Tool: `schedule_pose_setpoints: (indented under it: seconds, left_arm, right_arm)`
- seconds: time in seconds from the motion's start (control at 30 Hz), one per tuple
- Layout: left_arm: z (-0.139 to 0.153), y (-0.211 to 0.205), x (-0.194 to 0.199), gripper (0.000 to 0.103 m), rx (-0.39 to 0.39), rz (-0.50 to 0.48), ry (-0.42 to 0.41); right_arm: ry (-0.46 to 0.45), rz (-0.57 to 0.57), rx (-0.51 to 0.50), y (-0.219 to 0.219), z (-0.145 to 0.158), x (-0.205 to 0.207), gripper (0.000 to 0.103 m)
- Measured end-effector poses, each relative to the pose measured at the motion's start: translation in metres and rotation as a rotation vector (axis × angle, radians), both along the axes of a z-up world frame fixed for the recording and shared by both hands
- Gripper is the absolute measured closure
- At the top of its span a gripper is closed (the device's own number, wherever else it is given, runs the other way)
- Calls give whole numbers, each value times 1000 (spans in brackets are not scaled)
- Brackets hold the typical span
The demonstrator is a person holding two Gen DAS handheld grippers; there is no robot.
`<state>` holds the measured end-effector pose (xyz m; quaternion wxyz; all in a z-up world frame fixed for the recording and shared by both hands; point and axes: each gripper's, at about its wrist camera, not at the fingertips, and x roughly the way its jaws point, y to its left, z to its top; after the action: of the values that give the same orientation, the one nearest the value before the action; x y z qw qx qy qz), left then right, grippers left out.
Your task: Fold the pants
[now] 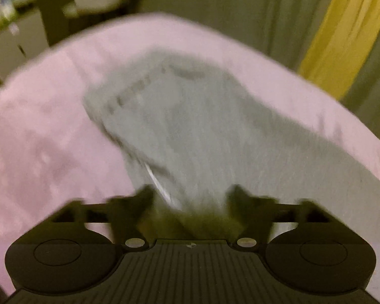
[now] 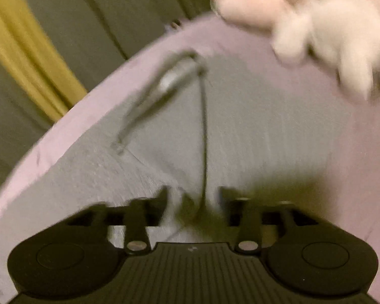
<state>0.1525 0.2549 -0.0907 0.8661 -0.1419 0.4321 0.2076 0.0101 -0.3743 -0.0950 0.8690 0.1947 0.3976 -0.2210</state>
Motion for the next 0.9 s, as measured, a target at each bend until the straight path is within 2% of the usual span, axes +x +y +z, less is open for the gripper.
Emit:
schedule_pose_setpoints:
  seconds: [0.03, 0.1, 0.2, 0.27, 0.37, 0.47, 0.5, 0.63, 0.67, 0.77, 0.83, 0.9]
  left_arm:
    - [6, -4, -1, 14, 43, -2, -17]
    - [9, -11, 1, 13, 72, -41, -34]
    - [6, -21, 1, 13, 85, -65, -21]
    - [0, -23, 1, 13, 77, -80, -15]
    - [-6, -28, -2, 13, 54, -92, 5]
    - [-9, -30, -6, 13, 45, -94, 15]
    - [-10, -31, -5, 13, 48, -93, 21]
    - [-11, -34, -5, 13, 48, -97, 28]
    - [-10, -35, -5, 13, 47, -99, 27]
    - [-6, -37, -8, 16, 32, -112, 12]
    - [-5, -39, -10, 17, 17, -117, 2]
    - [-5, -40, -10, 17, -11, -125, 4]
  right_arm:
    - [-10, 46, -93, 9, 8, 5, 40]
    - [-18, 147, -234, 24, 14, 19, 37]
    - [32, 289, -369, 45, 2, 49, 31]
    - [78, 355, -393, 53, -12, 72, 31]
    - [155, 382, -382, 56, -38, 99, 31]
    - [161, 396, -375, 56, -56, 112, 34]
    - [143, 376, -367, 52, -55, 115, 52]
    - [103, 190, -180, 6, -50, 120, 92]
    - [92, 159, -174, -2, -46, 113, 95]
    - [-16, 24, -118, -34, -24, 84, 95]
    - [-112, -126, -30, -66, -8, 48, 95]
    - [-182, -251, 89, -99, -5, 13, 96]
